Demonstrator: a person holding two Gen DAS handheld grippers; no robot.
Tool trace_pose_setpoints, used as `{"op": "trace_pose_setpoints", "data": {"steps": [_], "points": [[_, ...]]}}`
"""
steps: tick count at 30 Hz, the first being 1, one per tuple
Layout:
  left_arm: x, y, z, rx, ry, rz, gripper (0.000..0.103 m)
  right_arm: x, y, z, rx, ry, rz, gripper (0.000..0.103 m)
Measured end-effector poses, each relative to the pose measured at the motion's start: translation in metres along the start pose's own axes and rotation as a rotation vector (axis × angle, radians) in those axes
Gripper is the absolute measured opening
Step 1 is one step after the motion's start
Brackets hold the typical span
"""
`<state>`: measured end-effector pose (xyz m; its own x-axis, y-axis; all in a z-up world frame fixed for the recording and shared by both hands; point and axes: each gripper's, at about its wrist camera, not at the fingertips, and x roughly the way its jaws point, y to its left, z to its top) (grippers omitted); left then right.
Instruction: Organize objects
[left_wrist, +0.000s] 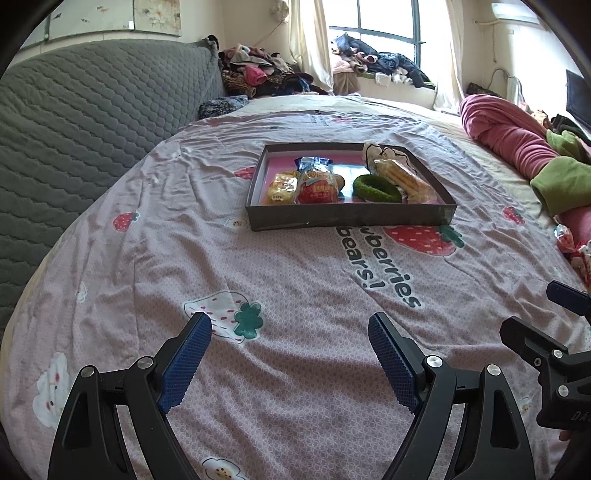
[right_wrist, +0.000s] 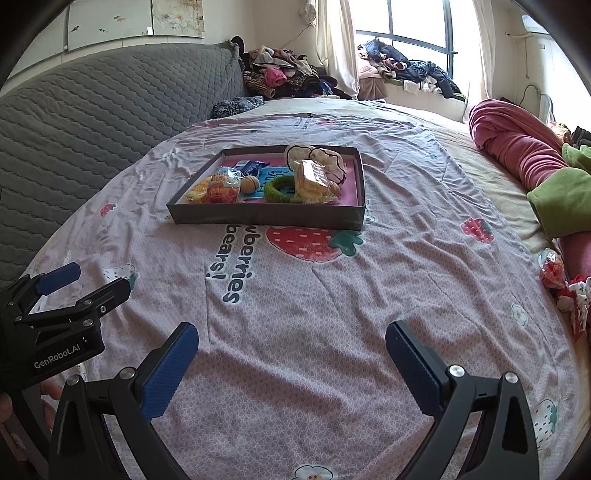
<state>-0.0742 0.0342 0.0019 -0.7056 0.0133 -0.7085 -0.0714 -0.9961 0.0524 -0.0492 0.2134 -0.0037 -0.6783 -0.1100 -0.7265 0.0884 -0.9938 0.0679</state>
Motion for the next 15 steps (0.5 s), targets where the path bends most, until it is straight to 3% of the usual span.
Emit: {"op": "trace_pose_setpoints", "data": {"steps": [15], "points": [[0.010, 0.005, -0.011, -0.014, 0.011, -0.003, 0.088, 0.011, 0.000, -0.011, 0.002, 0.022, -0.002, 0.102]]}}
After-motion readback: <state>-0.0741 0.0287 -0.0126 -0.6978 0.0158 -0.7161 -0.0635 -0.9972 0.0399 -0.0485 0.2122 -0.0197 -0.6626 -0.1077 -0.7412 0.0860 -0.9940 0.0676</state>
